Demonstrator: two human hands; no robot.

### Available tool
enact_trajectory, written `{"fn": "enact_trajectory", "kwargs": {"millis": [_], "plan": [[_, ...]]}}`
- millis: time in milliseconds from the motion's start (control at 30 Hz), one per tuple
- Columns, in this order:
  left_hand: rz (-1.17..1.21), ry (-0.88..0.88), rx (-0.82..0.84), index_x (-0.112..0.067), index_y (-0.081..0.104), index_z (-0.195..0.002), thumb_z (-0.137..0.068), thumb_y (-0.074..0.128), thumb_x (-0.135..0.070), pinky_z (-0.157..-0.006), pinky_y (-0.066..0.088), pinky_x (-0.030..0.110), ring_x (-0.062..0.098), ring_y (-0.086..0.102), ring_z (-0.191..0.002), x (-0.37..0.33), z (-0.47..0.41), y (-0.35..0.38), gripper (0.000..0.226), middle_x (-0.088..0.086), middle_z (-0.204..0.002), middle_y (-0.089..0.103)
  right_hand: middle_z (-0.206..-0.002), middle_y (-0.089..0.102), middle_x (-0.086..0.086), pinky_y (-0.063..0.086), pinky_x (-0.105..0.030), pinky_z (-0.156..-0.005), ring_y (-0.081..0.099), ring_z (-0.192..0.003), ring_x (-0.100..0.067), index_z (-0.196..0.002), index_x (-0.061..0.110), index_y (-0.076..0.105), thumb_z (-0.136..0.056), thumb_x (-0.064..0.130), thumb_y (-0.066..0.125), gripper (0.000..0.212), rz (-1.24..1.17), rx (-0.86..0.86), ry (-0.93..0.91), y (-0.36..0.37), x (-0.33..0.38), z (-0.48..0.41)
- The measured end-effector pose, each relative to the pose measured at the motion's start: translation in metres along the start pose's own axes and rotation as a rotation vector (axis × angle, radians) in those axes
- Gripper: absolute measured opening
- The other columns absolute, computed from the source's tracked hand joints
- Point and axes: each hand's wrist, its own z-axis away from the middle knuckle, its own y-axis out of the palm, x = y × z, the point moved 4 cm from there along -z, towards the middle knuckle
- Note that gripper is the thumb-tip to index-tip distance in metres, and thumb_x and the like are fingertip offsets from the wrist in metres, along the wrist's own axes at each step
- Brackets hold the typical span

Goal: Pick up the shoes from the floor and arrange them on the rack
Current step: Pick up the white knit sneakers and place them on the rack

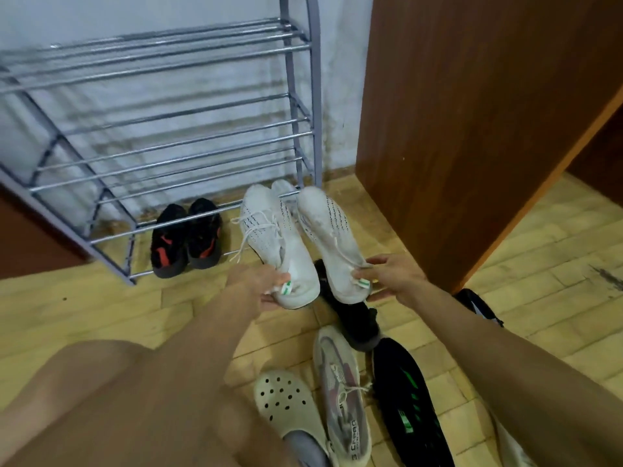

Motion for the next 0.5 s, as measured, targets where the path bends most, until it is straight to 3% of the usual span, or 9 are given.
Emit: {"fn": "enact_trajectory", "kwargs": {"millis": [100,167,300,433,500], "plan": [[-0.013,0.06,-0.132,0.005,0.058,-0.087,-0.078,0.066,0.01,-0.066,0.057,0.045,0.028,0.059,-0.062,-0.022,-0.022,-0.029,0.013,0.014,-0.073,0.06,-0.086,0.067,-0.009,0.059,-0.033,-0.047,0.067,-0.068,-0.025,-0.109,0.004,0.057,-0.075,0.007,0.08,0.04,-0.032,0.034,-0.016,0.026,0.025,-0.023],[-0.016,0.078,-0.186,0.004,0.056,-0.077,-0.076,0.07,0.008,-0.068,0.057,0.045,0.028,0.061,-0.065,-0.037,-0.038,-0.044,0.015,0.015,-0.077,0.062,-0.089,0.069,-0.013,0.059,-0.034,-0.047,0.067,-0.063,-0.025,-0.105,0.0,0.063,-0.073,0.01,0.081,0.038,-0.054,0.014,-0.03,0.041,0.041,-0.042],[0.024,0.092,-0.204,0.002,0.06,-0.075,-0.073,0.074,0.007,-0.057,0.057,0.04,0.025,0.065,-0.061,-0.068,-0.081,-0.058,0.016,0.017,-0.078,0.065,-0.087,0.067,-0.011,0.057,-0.034,-0.042,0.067,-0.065,-0.028,-0.086,0.001,0.067,-0.066,0.015,0.087,0.031,-0.099,-0.083,-0.061,0.064,0.074,-0.085],[0.058,0.116,-0.222,0.001,0.06,-0.072,-0.069,0.079,0.006,-0.064,0.06,0.042,0.027,0.065,-0.065,-0.097,-0.13,-0.062,0.019,0.017,-0.079,0.066,-0.094,0.069,-0.011,0.062,-0.045,-0.061,0.07,-0.078,-0.029,-0.077,0.011,0.065,-0.063,0.02,0.088,0.028,-0.077,-0.134,-0.096,0.079,0.105,-0.132],[0.081,0.139,-0.221,0.001,0.061,-0.073,-0.069,0.078,0.006,-0.052,0.059,0.037,0.026,0.065,-0.064,-0.112,-0.152,-0.062,0.019,0.016,-0.077,0.066,-0.093,0.069,-0.01,0.062,-0.042,-0.059,0.07,-0.077,-0.026,-0.083,0.01,0.068,-0.065,0.021,0.087,0.029,-0.062,-0.148,-0.116,0.085,0.12,-0.155]]}}
